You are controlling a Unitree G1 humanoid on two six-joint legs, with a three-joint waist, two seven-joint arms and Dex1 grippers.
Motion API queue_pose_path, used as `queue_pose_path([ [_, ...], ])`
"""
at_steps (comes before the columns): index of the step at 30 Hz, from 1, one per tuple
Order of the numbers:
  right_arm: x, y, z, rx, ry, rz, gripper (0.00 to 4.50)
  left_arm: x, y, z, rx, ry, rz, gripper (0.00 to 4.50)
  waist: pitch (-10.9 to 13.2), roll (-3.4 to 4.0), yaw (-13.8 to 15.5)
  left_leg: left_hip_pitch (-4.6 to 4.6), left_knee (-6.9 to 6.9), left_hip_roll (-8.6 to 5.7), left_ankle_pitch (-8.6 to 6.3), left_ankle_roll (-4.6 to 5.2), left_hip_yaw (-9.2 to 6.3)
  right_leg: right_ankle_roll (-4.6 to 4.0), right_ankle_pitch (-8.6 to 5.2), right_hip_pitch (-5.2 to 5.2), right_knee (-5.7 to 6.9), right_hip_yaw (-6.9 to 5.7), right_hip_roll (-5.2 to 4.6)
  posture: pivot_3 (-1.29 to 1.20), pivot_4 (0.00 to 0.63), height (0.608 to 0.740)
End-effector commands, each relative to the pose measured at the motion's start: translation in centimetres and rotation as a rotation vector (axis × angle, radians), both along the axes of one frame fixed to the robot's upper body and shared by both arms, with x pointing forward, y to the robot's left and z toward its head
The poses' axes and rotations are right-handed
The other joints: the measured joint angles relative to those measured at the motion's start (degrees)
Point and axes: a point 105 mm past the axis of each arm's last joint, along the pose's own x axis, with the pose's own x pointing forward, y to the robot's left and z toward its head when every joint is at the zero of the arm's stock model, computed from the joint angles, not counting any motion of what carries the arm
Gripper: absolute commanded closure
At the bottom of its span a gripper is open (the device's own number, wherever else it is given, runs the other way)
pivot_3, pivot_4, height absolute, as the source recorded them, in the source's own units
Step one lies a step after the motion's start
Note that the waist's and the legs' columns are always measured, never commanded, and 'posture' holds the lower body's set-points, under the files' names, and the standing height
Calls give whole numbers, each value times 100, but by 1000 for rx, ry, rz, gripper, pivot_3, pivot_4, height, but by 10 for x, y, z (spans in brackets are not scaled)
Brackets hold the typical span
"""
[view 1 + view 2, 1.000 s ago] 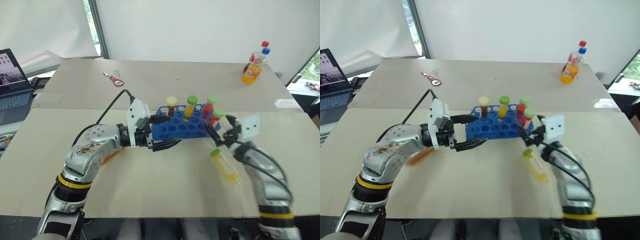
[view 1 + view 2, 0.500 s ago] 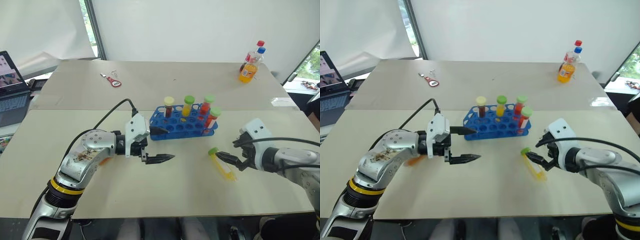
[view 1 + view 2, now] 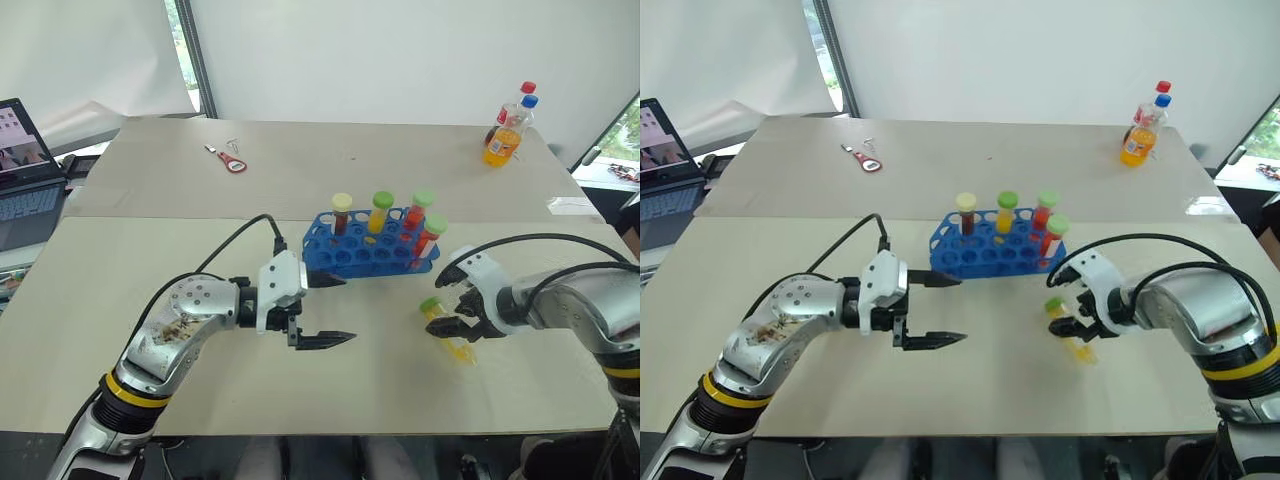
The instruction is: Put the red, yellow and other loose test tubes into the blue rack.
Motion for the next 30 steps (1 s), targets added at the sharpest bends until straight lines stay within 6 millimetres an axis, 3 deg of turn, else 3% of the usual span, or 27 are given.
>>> queue_pose_path([
  [1, 2, -4, 4, -27, 3, 0, 1853, -6, -5, 7, -16, -56, -17, 0, 0, 0, 2, -1, 0, 0, 0, 0, -3, 0, 0, -1, 0, 0, 0, 0, 150, 740],
  [4, 0, -3, 3, -26, 14, 12, 3026, -5, -5, 7, -24, -52, -8, 0, 0, 0, 1, -3, 1, 0, 0, 0, -13, 0, 0, -2, 0, -1, 0, 0, 150, 740],
  [6, -1, -4, 4, -19, 13, 5, 3513, -5, -5, 7, -23, -49, -7, 0, 0, 0, -1, -2, 1, 0, 0, 0, -16, 0, 0, -1, 0, -1, 0, 0, 150, 740],
  [12, -12, -14, 28, 14, -40, 30, 3528, -15, 1, 17, -73, 6, -94, 0, 0, 1, 31, -8, 2, 0, 0, 0, -19, 1, 0, -7, 1, -2, -2, 0, 150, 740],
  [19, -23, 2, 41, 110, -156, 70, 3530, -28, 27, 15, 5, 31, -237, 0, 0, 0, -13, -7, 1, 4, 0, 1, -23, 0, -1, -7, 3, -5, 5, 0, 150, 740],
  [23, -15, 31, 60, 260, -370, 115, 3531, -23, 39, 15, 37, 0, -240, 0, 0, -1, -12, -7, 11, 3, 1, 1, -23, 1, -1, -3, 5, -6, 5, 0, 150, 740],
  [26, -7, 58, 84, 469, -583, 133, 3531, -19, 46, 16, 65, -2, -218, 0, 0, -1, -12, -8, 9, 3, 1, 1, -25, 1, -1, -5, 7, -6, 7, 0, 150, 740],
  [30, 12, 71, 108, 620, -829, 38, 3531, -16, 56, 16, 96, -5, -188, 0, 0, 0, -4, -13, 7, 3, 1, 1, -25, 1, -1, -8, 6, -6, 8, 0, 150, 740],
])
